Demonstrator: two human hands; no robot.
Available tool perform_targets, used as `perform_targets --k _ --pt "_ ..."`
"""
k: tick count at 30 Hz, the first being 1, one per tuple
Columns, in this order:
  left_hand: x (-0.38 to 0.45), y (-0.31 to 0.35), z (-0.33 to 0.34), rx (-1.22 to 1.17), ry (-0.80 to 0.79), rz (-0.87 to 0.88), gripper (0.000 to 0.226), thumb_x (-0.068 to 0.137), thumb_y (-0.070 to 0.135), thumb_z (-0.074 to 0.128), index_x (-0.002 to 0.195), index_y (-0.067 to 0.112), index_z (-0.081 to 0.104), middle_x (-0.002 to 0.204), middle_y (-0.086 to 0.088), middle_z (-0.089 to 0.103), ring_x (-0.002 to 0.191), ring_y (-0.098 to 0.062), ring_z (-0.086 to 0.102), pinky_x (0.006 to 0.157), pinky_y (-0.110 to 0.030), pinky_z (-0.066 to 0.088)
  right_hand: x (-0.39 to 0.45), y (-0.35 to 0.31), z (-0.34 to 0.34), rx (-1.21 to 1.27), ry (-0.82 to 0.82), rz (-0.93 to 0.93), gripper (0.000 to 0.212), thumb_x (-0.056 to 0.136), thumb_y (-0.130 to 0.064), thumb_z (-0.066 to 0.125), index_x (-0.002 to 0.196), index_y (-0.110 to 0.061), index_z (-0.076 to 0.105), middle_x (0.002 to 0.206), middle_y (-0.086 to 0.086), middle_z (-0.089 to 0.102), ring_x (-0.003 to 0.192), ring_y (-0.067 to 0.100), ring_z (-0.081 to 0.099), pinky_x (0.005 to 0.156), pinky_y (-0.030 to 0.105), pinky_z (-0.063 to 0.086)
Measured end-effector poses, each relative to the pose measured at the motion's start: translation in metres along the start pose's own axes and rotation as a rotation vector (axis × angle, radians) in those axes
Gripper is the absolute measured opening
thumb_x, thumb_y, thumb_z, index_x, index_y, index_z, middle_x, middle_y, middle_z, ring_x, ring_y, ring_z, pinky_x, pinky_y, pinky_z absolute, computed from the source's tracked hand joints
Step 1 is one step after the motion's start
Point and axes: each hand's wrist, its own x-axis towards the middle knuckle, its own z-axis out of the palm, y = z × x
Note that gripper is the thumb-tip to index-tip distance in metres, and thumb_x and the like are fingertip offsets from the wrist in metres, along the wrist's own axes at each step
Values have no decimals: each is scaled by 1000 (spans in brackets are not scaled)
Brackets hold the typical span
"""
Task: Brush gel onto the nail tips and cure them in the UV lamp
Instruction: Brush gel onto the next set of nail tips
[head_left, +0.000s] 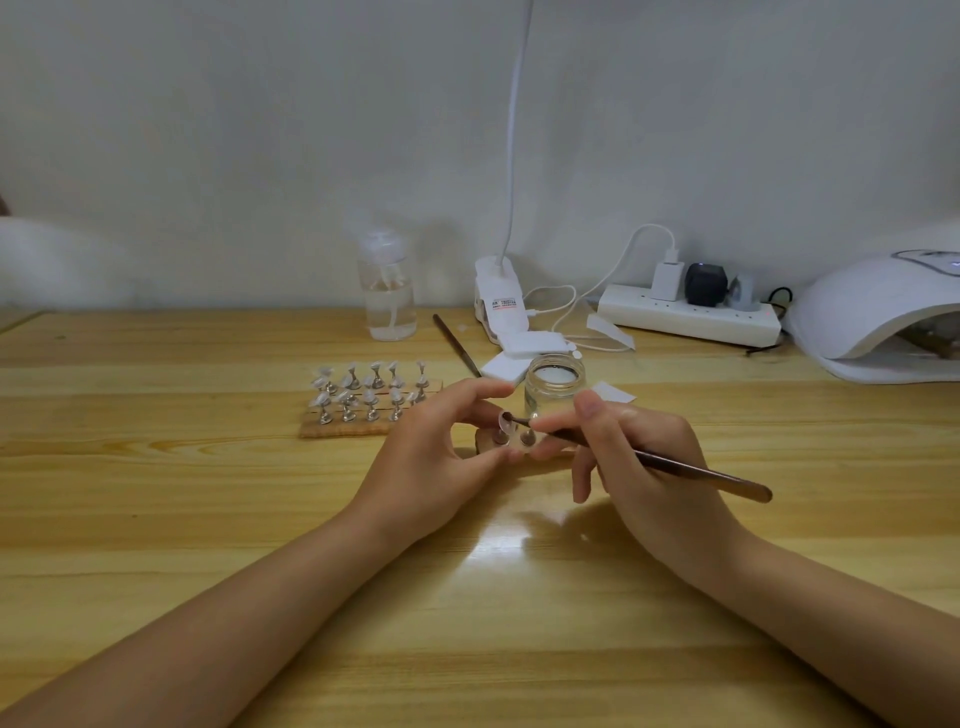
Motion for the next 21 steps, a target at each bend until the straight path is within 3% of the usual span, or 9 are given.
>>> perform_targets --k 3,7,14,18,21 --pt "0 -1 0 8 -4 -5 48 70 9 77 107 29 56 88 7 67 89 4 58 75 -1 36 -1 -2 0 94 14 12 34 90 -35 43 76 -19 70 56 9 66 45 3 58 55 7 41" --pt "0 -1 -1 26 -6 -15 46 70 12 77 108 28 56 88 8 67 89 6 57 73 0 34 -2 -5 -1 135 44 20 38 90 -33 39 72 -19 70 54 16 64 42 2 54 51 5 37" --pt "0 1 -1 8 9 -40 47 69 7 77 102 32 55 85 8 67 89 5 57 69 1 36 2 -5 -2 84 158 118 41 94 -35 42 67 -19 69 57 7 66 44 26 53 49 20 42" --pt "0 1 -1 4 7 -72 46 70 10 77 99 36 54 86 8 67 89 6 57 67 -1 38 0 -6 -3 127 143 104 43 88 -40 45 62 -15 69 50 9 62 38 13 47 45 16 38" --pt "1 1 0 6 1 -77 44 71 9 76 101 33 55 87 8 67 89 7 57 68 -1 38 2 -4 -3 102 164 86 41 91 -39 42 68 -18 69 54 4 64 41 12 51 53 13 40"
